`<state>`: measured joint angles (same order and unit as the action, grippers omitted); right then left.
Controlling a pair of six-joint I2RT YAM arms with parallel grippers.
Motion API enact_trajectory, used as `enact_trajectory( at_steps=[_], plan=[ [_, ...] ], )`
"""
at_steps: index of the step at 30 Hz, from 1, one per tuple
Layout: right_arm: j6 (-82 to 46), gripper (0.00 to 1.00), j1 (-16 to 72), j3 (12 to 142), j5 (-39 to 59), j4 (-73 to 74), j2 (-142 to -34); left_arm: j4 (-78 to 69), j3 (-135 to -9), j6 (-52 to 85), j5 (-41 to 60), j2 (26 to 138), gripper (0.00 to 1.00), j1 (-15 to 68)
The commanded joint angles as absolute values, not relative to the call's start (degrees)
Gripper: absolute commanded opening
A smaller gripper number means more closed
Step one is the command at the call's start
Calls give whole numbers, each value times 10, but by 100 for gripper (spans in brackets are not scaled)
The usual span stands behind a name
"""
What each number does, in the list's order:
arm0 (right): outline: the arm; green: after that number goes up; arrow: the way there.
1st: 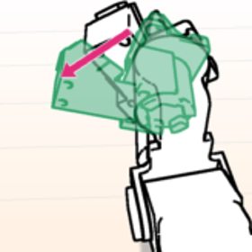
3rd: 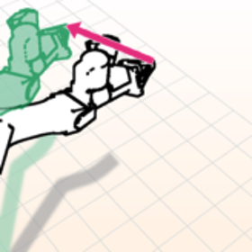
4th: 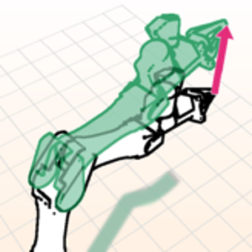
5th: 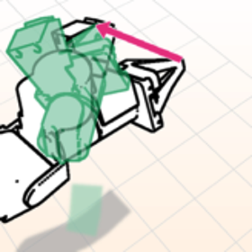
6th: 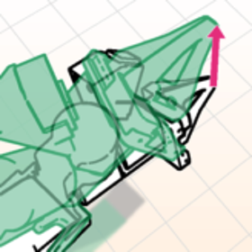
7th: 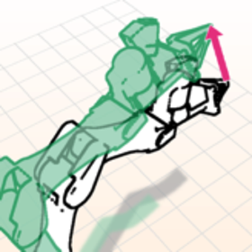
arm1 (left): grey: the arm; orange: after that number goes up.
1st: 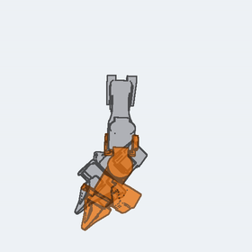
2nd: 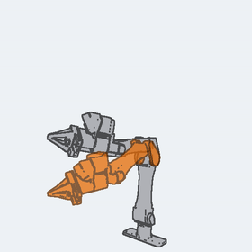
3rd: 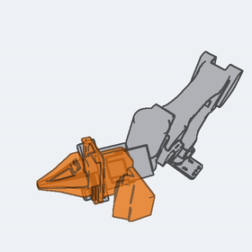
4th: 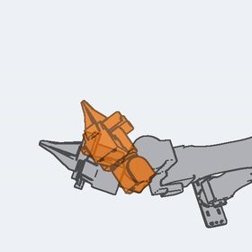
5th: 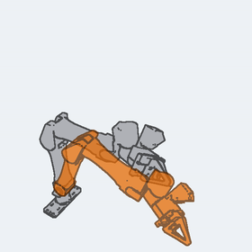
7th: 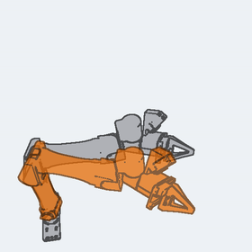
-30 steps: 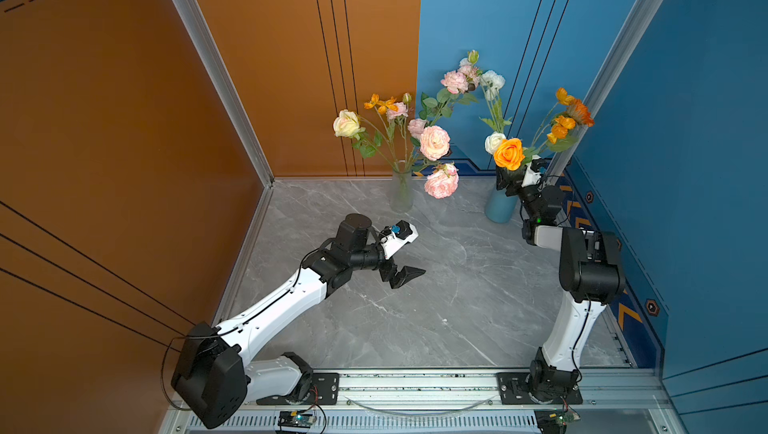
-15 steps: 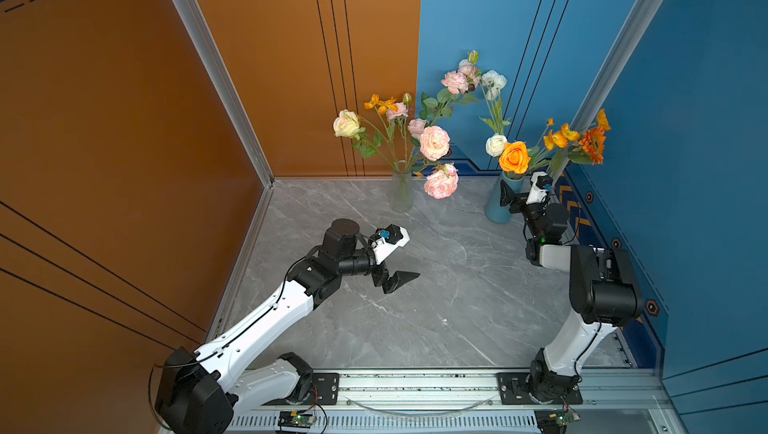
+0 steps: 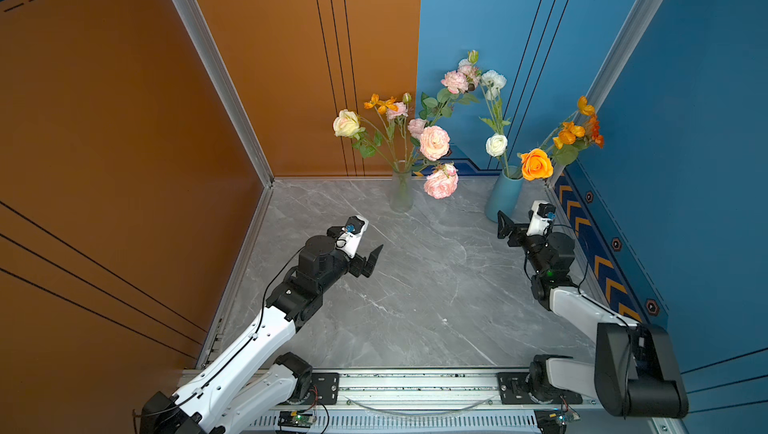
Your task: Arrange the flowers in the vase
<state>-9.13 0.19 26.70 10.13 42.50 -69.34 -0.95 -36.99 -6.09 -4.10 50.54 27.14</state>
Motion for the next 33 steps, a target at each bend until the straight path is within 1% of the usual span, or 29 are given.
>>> enact_trajectory(
  at_steps=[1, 4, 5, 7, 10, 12, 14, 15, 16, 17, 18, 19, 21, 22, 23, 24, 25, 26, 28, 30, 31, 33],
  plan=[
    [-115, 100, 61, 264, 6, 196, -627, -39, -311, -14, -277, 475, 98, 252],
    [-115, 100, 109, 265, -24, 94, -587, -70, -259, -15, -380, 460, 98, 243],
    [-112, 100, 123, 264, -57, 69, -573, -103, -237, -20, -405, 464, 98, 236],
    [-111, 100, 127, 261, -106, 36, -548, -185, -189, -36, -403, 479, 98, 216],
    [-94, 100, 102, 246, -160, 46, -532, -309, -133, -40, -335, 513, 98, 161],
    [-68, 100, 74, 224, -163, 106, -552, -377, -110, -4, -250, 555, 98, 99],
    [-56, 100, 44, 199, -145, 189, -602, -439, -105, 30, -183, 624, 98, 37],
    [-47, 100, 36, 185, -129, 237, -632, -459, -109, 35, -159, 656, 98, 19],
    [-40, 100, 34, 179, -129, 288, -663, -491, -114, 36, -139, 692, 98, 6],
    [-30, 100, 40, 196, -120, 271, -676, -529, -118, 39, -122, 725, 98, -1],
    [-14, 100, 48, 188, -111, 324, -694, -551, -121, 40, -99, 743, 98, -8],
    [-1, 100, 59, 169, -111, 408, -714, -574, -124, 34, -81, 767, 98, -12],
    [10, 100, 62, 142, -84, 539, -762, -604, -139, 37, -75, 829, 98, -15],
    [20, 100, 68, 143, -90, 563, -785, -634, -144, 33, -66, 872, 98, -15],
    [23, 100, 66, 144, -82, 578, -805, -696, -146, 28, -57, 911, 98, -14],
    [27, 100, 64, 141, -68, 606, -830, -702, -145, 21, -31, 918, 98, -16],
    [22, 100, 60, 137, -72, 632, -847, -644, -150, 20, -38, 891, 98, -14],
    [9, 100, 48, 136, -65, 638, -862, -612, -157, 22, -81, 877, 98, -6],
    [-9, 100, 30, 150, -38, 665, -900, -637, -159, 35, -159, 895, 98, 9],
    [-9, 100, 19, 194, -19, 530, -870, -623, -172, 14, -151, 899, 98, 20],
    [-21, 100, 11, 206, -7, 538, -887, -609, -179, 6, -139, 899, 98, 23],
    [-31, 100, 0, 200, -7, 538, -881, -604, -182, -11, -116, 899, 98, 29]
  ],
)
